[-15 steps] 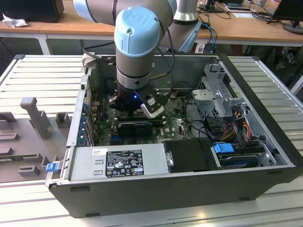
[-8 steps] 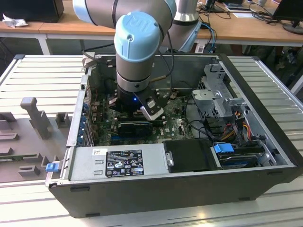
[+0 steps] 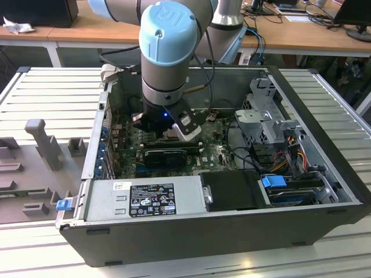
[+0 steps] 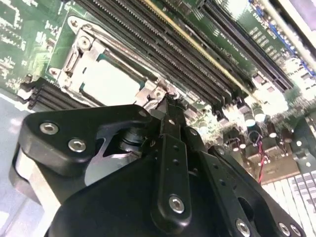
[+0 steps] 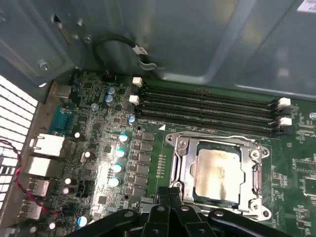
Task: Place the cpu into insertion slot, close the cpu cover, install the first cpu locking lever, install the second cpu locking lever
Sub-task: 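Install the second cpu locking lever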
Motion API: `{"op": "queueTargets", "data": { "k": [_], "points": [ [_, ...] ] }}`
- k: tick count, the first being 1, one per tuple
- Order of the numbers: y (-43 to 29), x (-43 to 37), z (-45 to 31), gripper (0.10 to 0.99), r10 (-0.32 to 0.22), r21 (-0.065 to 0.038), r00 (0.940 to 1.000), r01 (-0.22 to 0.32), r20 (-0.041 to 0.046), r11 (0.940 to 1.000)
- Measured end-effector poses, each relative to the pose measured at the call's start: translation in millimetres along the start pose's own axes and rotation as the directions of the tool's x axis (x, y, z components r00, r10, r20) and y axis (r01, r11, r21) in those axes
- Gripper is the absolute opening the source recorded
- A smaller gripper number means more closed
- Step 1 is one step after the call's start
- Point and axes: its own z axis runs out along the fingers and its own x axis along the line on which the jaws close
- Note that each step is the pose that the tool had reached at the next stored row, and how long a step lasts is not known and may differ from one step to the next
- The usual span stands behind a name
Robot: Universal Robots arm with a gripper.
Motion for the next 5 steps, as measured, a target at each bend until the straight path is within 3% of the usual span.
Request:
{"op": "queueTargets", "data": {
  "k": [5],
  "points": [
    [2.5,-0.1,-7.7,0.106,0.0,0.001,1.0,0.0,-0.0001,1.0]
  ]
}}
